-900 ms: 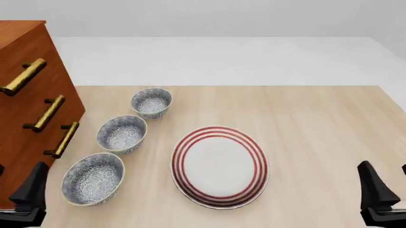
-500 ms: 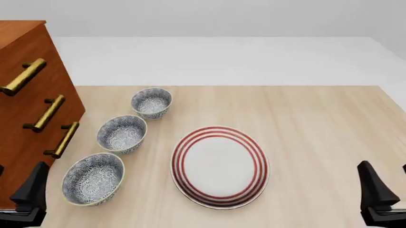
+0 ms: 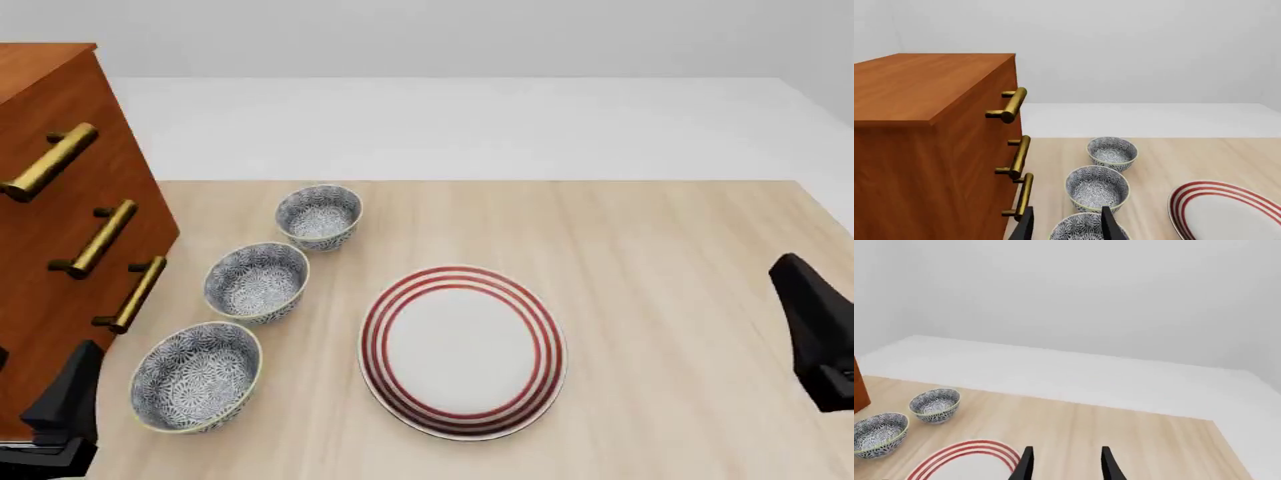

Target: Pick up the bowl and put it in the middle on the plate.

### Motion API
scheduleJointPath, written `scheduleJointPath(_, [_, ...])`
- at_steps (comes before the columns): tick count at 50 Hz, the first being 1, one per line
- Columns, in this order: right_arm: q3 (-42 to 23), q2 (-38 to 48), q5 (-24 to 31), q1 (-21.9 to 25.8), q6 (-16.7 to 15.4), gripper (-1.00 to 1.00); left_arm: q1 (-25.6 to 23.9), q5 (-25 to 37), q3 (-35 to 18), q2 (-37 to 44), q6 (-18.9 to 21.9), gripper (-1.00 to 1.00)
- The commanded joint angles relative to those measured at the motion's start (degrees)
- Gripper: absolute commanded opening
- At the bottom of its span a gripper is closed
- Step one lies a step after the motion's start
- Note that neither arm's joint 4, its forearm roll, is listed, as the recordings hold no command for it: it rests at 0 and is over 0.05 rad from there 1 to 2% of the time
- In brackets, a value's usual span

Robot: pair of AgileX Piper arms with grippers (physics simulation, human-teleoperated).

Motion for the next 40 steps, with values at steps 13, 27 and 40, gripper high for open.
scheduleJointPath(13, [-34.5,40.7,13.2,17.3,11.4,1.0,0.0,0.0,0.0,0.0,0.0,1.0])
scheduleJointPath(27, [-49.1,58.9,17.6,22.3,15.6,1.0,0.0,0.0,0.0,0.0,0.0,1.0])
scheduleJointPath(40, [-59.7,72.4,19.8,24.4,22.5,1.0,0.0,0.0,0.0,0.0,0.0,1.0])
